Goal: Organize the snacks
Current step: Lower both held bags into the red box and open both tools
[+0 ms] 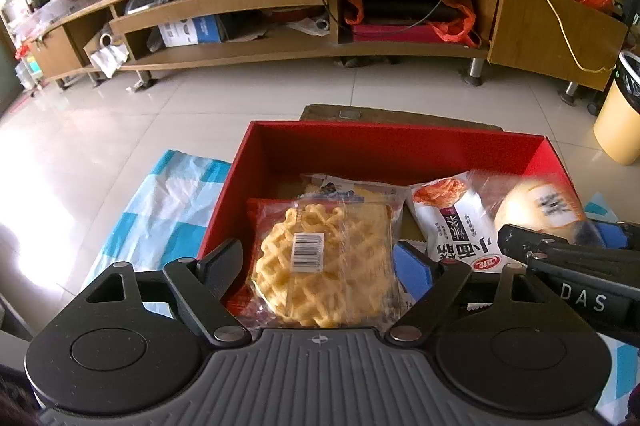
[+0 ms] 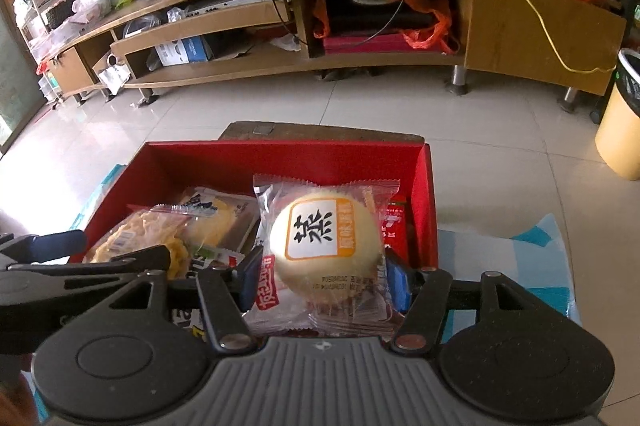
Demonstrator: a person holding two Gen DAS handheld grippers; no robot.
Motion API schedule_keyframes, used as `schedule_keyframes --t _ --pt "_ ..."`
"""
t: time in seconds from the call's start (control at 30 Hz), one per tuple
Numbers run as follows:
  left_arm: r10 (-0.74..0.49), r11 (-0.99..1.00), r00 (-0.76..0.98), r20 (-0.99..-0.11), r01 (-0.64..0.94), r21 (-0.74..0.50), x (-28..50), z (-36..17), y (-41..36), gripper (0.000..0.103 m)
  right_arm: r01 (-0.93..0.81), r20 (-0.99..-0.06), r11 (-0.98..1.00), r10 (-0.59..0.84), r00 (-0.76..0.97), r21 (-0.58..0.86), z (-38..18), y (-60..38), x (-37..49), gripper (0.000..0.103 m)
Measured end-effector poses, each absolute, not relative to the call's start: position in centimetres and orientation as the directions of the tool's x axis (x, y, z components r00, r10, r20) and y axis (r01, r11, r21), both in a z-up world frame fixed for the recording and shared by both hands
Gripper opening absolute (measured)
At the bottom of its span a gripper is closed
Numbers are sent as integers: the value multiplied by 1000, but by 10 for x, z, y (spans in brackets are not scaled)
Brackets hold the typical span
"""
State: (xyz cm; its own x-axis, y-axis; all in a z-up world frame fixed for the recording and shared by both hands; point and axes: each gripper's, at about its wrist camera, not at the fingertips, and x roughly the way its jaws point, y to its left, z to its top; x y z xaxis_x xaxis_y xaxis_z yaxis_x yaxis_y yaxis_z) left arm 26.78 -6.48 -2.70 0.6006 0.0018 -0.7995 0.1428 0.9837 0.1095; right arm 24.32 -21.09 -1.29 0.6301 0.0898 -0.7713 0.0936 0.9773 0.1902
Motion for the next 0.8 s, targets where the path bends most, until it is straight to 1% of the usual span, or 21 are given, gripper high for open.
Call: schedule_keyframes --t 0.23,0.8 --pt "4 985 599 -801 135 106 267 -25 -63 88 95 -764 977 88 639 192 -11 -211 241 64" --pt "1 991 607 -795 106 82 254 -12 -44 91 63 -749 981 99 656 185 4 -206 227 65"
